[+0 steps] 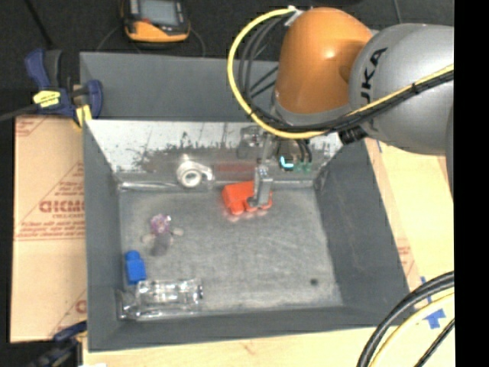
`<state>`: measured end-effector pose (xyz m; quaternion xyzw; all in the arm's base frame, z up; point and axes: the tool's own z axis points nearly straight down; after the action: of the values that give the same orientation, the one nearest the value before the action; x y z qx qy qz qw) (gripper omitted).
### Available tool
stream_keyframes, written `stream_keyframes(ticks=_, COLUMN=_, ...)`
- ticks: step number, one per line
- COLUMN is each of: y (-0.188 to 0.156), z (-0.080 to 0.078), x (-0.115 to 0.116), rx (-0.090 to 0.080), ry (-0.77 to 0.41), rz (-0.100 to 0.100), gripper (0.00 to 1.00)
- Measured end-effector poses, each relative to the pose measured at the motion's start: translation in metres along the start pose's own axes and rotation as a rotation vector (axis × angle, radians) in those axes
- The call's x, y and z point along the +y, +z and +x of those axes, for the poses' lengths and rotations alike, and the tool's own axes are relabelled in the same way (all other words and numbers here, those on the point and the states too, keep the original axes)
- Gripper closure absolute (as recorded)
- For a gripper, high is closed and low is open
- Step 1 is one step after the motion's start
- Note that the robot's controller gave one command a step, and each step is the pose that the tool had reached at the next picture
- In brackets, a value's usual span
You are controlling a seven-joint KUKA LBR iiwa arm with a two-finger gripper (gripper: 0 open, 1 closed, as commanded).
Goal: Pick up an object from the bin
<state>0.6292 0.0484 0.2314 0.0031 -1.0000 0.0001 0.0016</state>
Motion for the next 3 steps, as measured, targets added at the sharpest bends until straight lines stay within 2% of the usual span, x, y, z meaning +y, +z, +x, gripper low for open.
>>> stream_keyframes(ticks=1, y=0.133, z=-0.023, x=0.047, rx=-0.001, ry=-0.152, rz=0.000, gripper=0.00)
stream_keyframes(ticks=2, y=0.113, z=-0.004, x=0.149, rx=-0.011, ry=-0.500, rz=-0.001, gripper=0.00)
stream_keyframes(ticks=3, y=0.152, z=-0.011, x=0.133, rx=-0.008, ry=-1.205, rz=0.004, gripper=0.00)
